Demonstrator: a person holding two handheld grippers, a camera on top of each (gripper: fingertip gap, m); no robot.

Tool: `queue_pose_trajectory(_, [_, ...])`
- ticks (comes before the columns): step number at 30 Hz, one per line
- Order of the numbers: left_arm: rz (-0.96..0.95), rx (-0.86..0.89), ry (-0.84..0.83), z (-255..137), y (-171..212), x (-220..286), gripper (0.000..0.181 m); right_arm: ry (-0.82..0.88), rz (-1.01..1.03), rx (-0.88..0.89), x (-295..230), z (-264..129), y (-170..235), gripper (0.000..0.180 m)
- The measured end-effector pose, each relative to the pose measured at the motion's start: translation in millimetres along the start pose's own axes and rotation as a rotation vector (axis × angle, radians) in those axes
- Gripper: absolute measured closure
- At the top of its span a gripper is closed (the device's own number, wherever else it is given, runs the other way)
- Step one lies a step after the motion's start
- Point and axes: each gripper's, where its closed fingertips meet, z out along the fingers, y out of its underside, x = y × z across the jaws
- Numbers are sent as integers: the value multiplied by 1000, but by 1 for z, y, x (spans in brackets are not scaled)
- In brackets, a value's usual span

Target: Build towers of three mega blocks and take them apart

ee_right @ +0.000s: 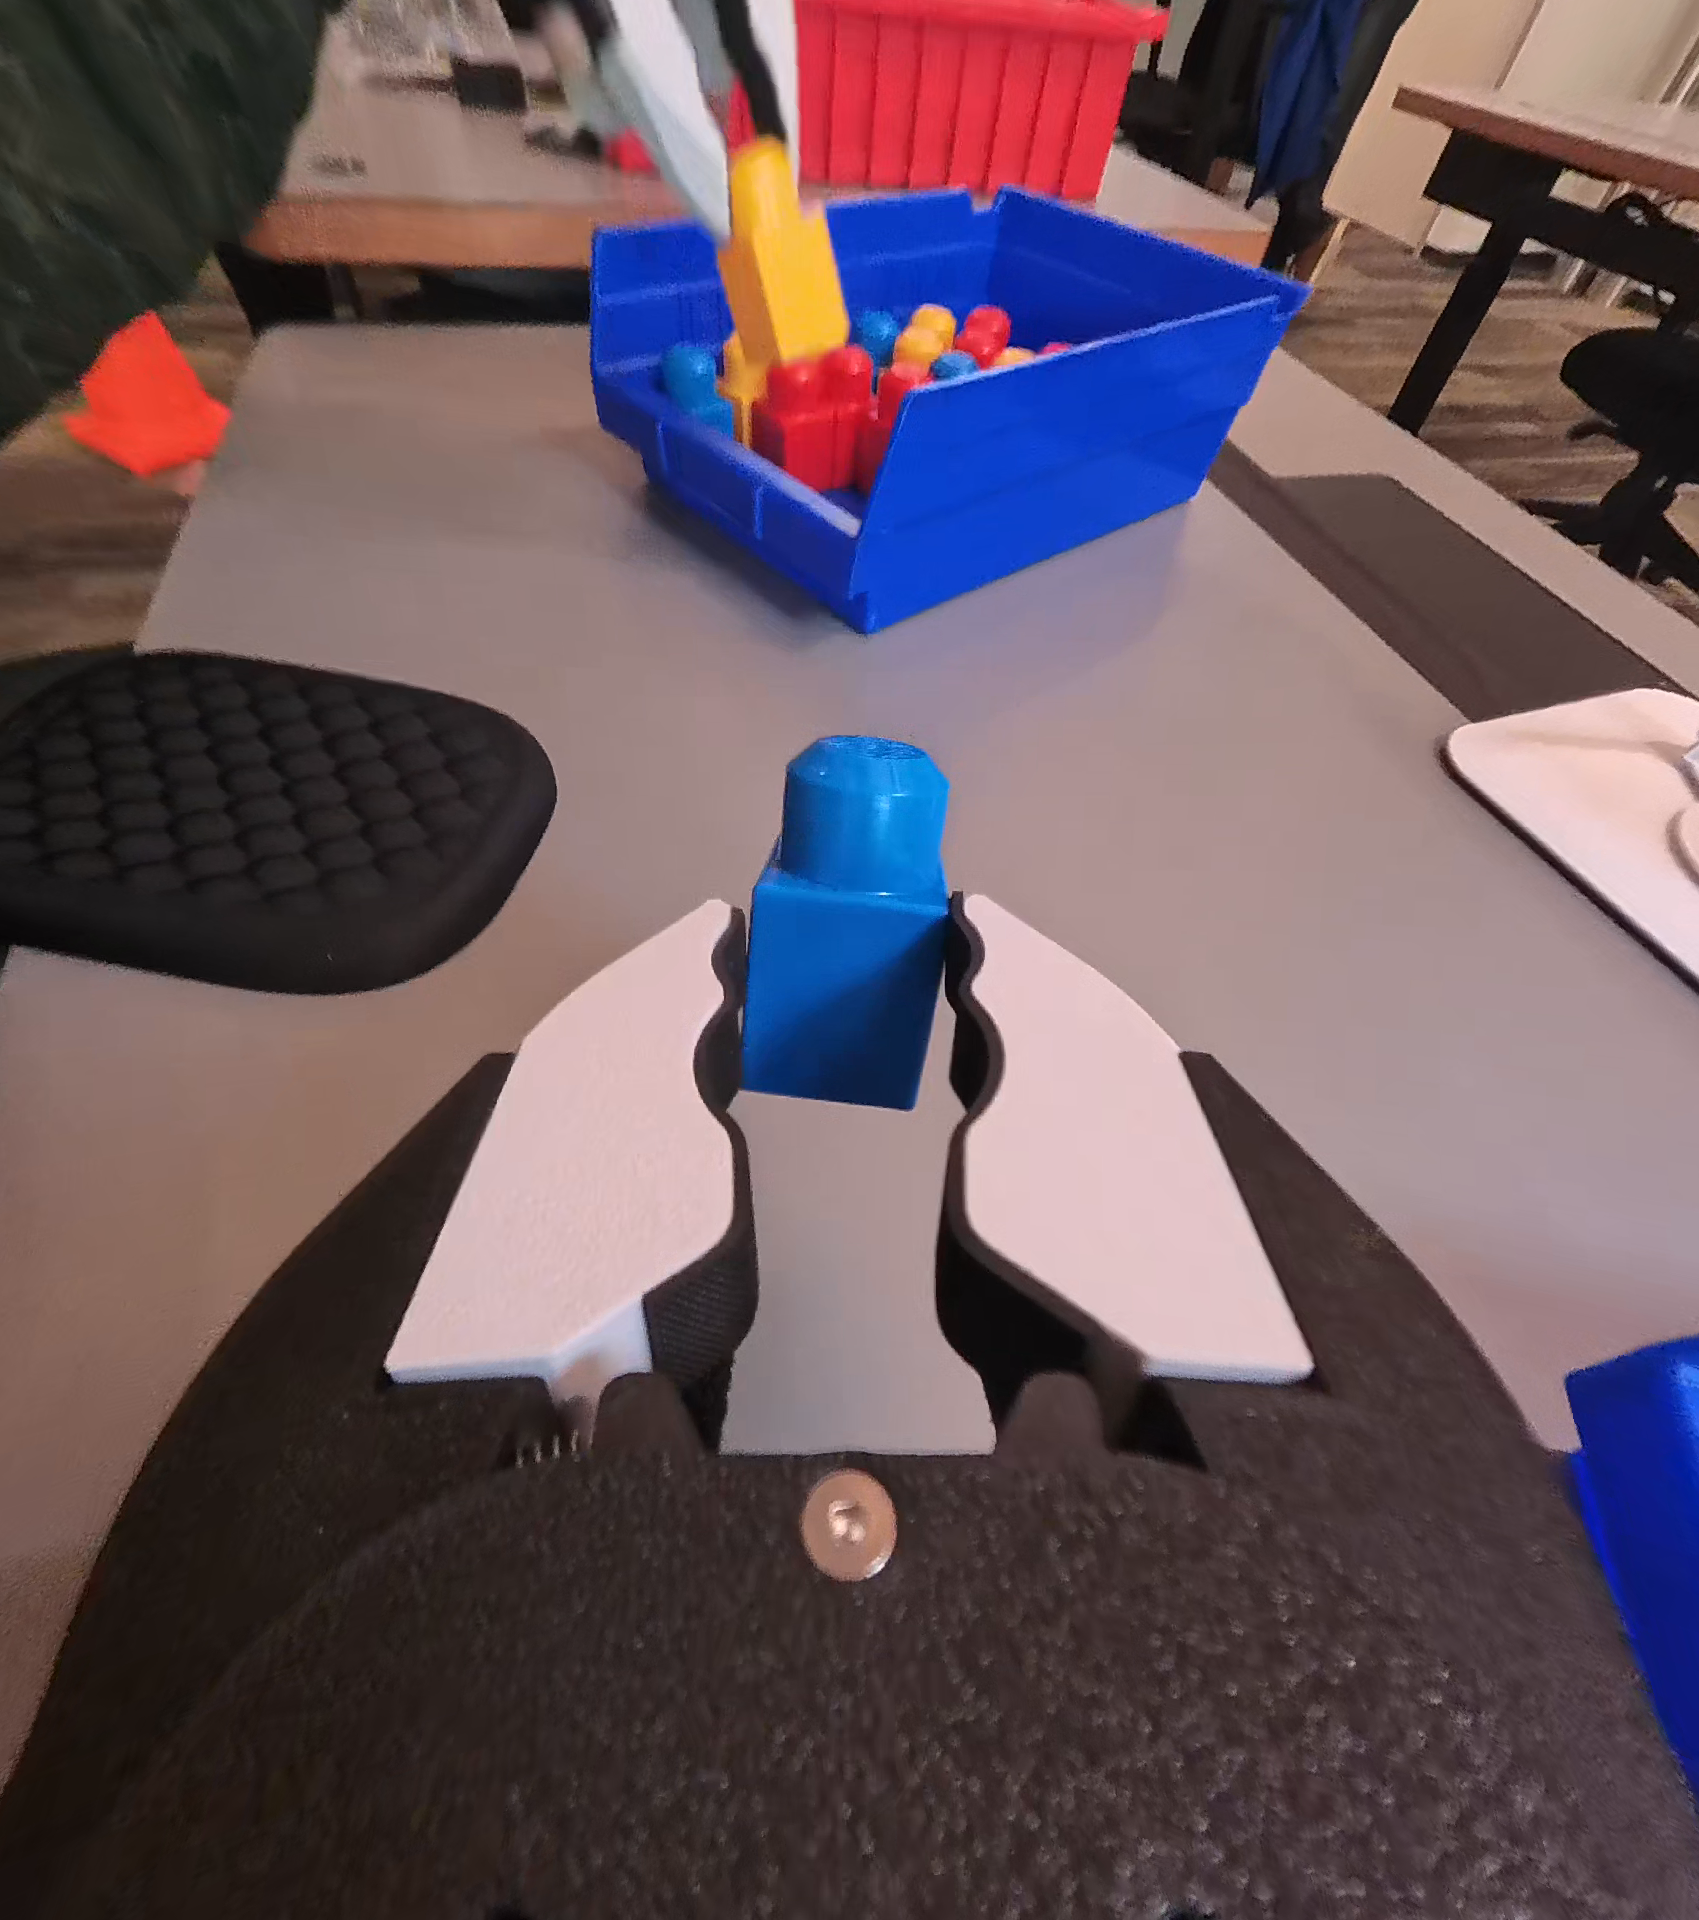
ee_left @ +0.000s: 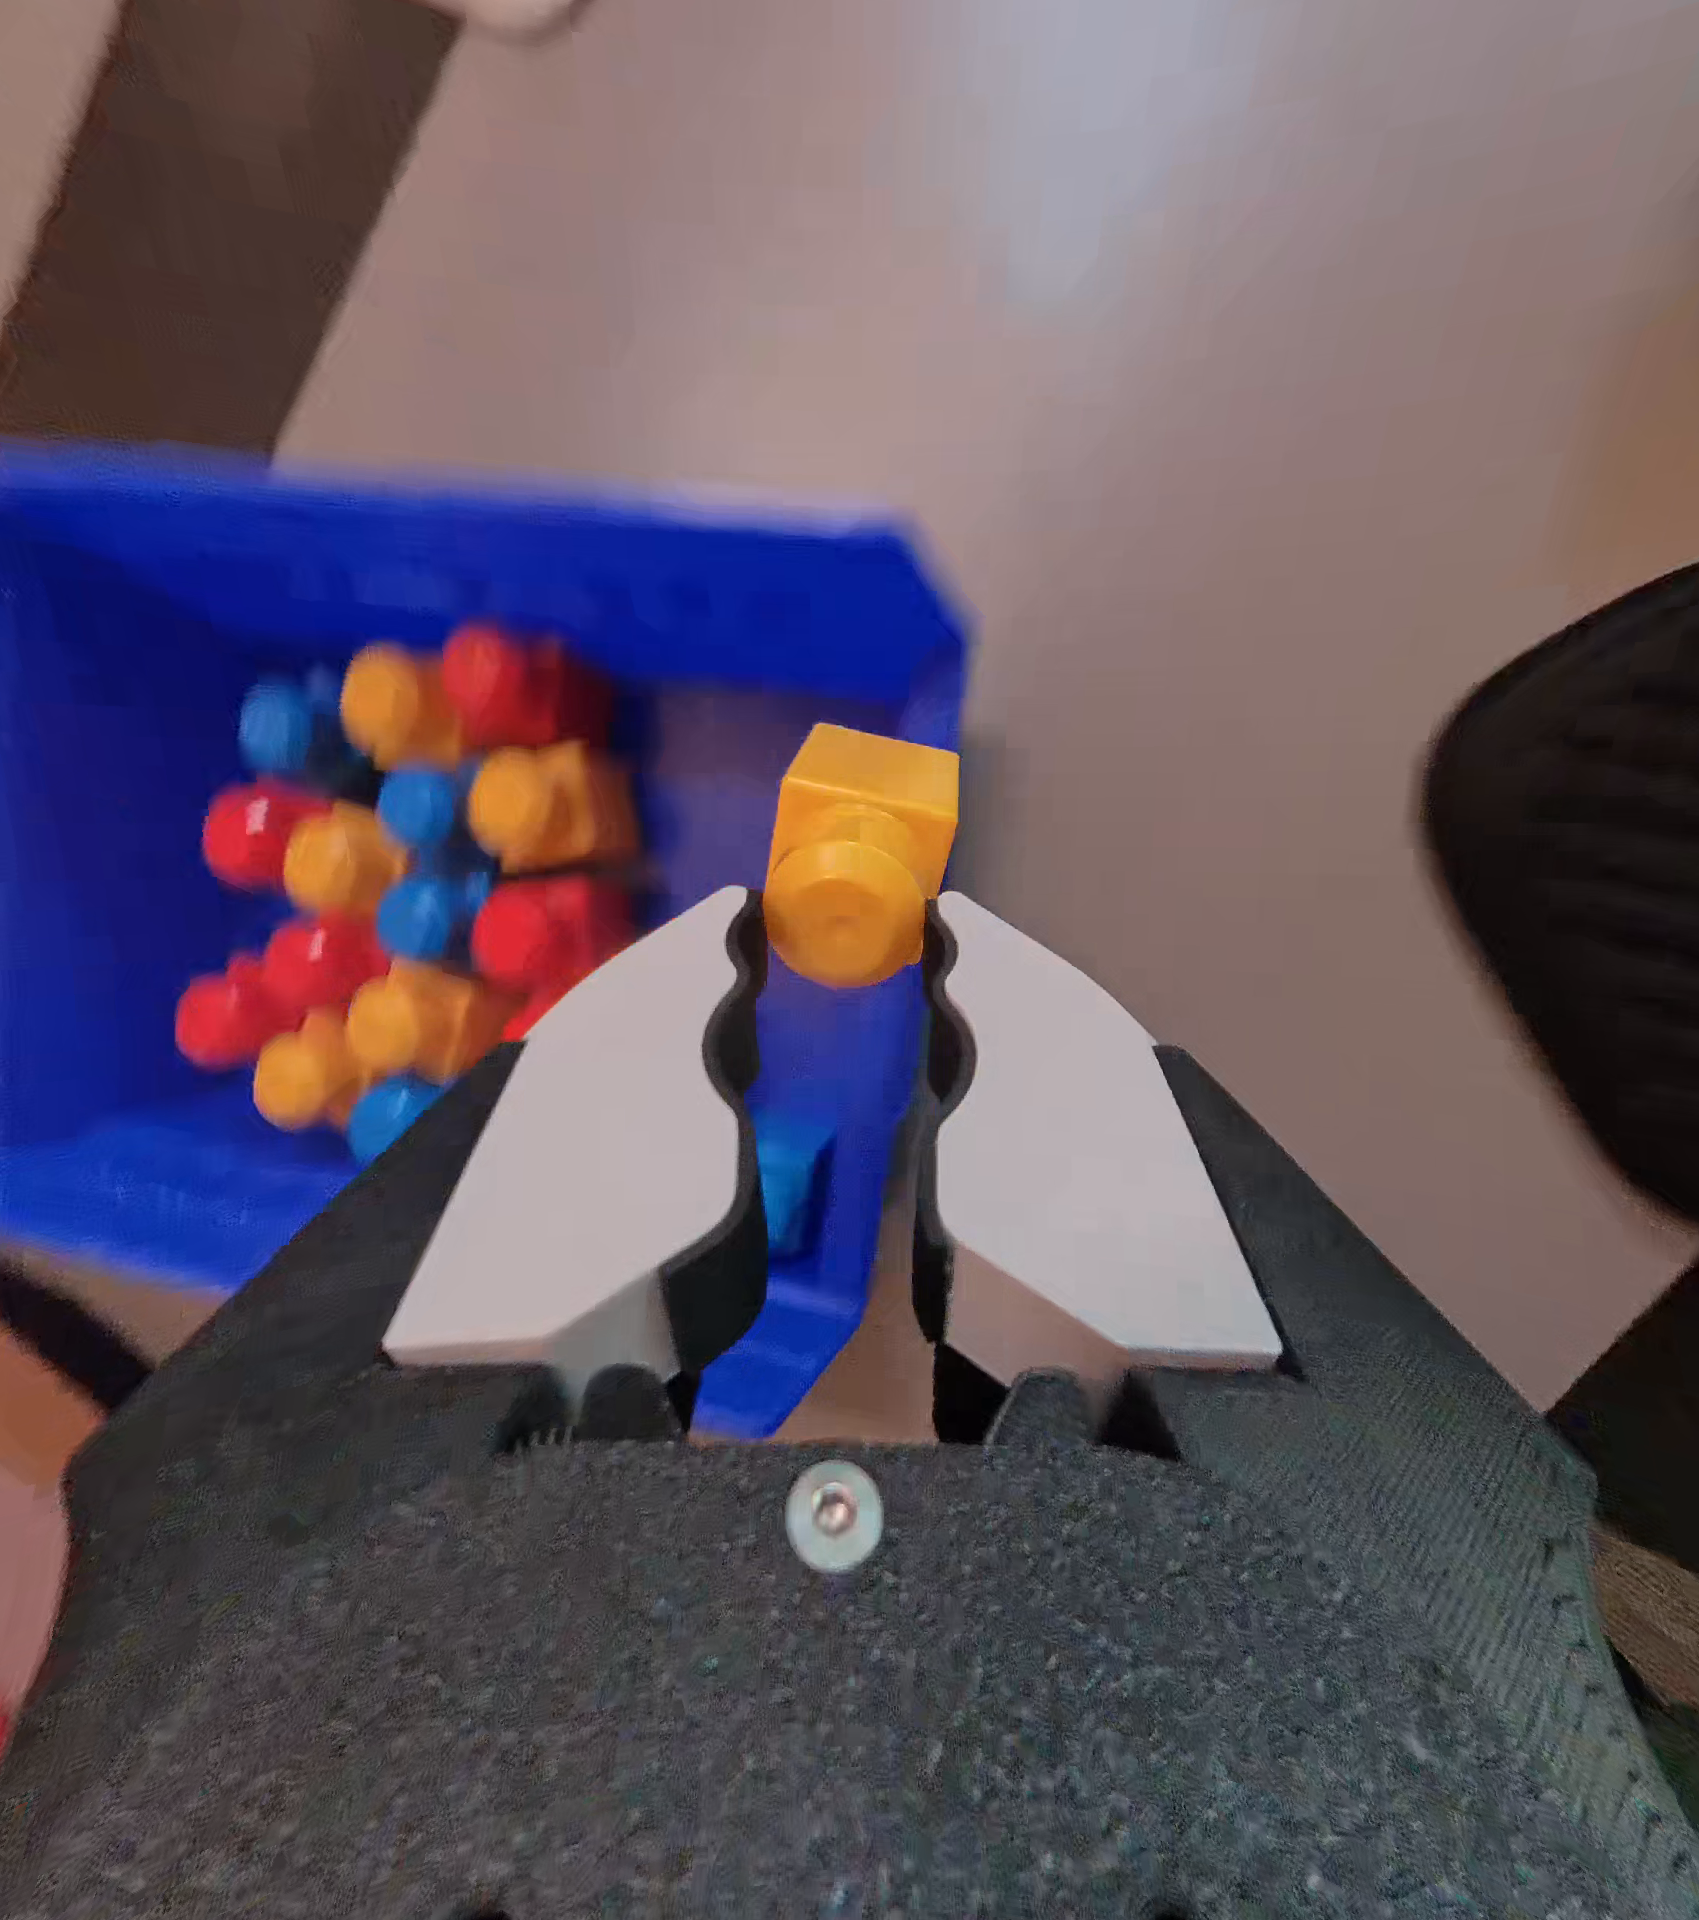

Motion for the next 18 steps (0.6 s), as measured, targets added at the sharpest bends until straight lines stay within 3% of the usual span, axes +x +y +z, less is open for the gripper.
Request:
queue_pose_trajectory(5, [246,192,138,-3,-77,96,152,-21,-101,-105,-23,17,10,143])
queue_pose_trajectory(10, [388,217,237,28,-114,162,152,-35,-161,-145,-42,31,13,143])
queue_pose_trajectory(18, [367,230,299,59,-129,178,152,5,-165,-132,-37,29,11,144])
